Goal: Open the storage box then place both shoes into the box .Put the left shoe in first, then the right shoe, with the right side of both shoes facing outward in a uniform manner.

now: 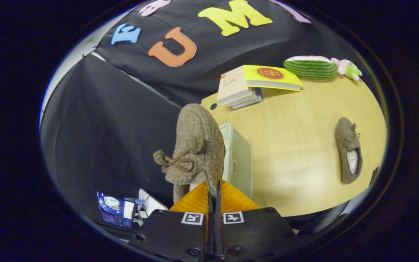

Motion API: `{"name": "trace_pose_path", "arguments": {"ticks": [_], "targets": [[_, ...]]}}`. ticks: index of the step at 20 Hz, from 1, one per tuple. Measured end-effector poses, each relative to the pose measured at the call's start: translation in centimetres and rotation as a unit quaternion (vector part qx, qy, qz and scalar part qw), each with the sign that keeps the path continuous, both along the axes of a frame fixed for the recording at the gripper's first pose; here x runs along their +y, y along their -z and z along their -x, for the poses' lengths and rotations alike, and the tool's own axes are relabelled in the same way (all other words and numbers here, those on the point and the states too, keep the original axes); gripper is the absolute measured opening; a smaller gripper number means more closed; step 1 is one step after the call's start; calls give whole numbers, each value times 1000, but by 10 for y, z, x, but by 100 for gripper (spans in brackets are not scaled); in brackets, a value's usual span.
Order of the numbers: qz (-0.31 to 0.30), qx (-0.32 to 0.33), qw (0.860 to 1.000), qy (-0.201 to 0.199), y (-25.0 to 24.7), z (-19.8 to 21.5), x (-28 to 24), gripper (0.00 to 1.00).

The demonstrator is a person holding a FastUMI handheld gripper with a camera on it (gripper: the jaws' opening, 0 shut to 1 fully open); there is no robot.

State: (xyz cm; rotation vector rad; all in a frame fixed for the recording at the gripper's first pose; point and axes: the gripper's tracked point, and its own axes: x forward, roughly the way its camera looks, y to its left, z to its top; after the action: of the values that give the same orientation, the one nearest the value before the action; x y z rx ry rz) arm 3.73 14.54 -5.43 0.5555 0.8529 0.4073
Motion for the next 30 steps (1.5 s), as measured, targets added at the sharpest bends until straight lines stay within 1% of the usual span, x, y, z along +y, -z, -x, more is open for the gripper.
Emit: {"name": "trace_pose_path", "arguments": {"ticks": [2, 4, 6, 8, 12, 16, 19, 22, 25, 26, 27, 29, 30], "targets": [[-16, -12, 1000, 0, -11, -2, 33, 6], [-25, -20, 999, 11, -15, -9, 57, 6], [-33, -11, 999, 20, -11, -13, 76, 6], [-30, 5, 999, 19, 3, -17, 90, 6], [-15, 49, 998, 28, 50, -34, 106, 6], [-35, 117, 992, 40, 99, -42, 122, 6], [-14, 119, 992, 46, 114, -54, 120, 6], [-17, 124, 991, 42, 121, -61, 126, 7], [-18, 139, 989, 47, 132, -66, 130, 9], [-19, 144, 989, 39, 133, -63, 135, 10], [-25, 145, 989, 22, 132, -60, 142, 12], [-41, 137, 990, 5, 128, -62, 150, 30], [-49, 132, 990, -4, 123, -61, 153, 41]]}}
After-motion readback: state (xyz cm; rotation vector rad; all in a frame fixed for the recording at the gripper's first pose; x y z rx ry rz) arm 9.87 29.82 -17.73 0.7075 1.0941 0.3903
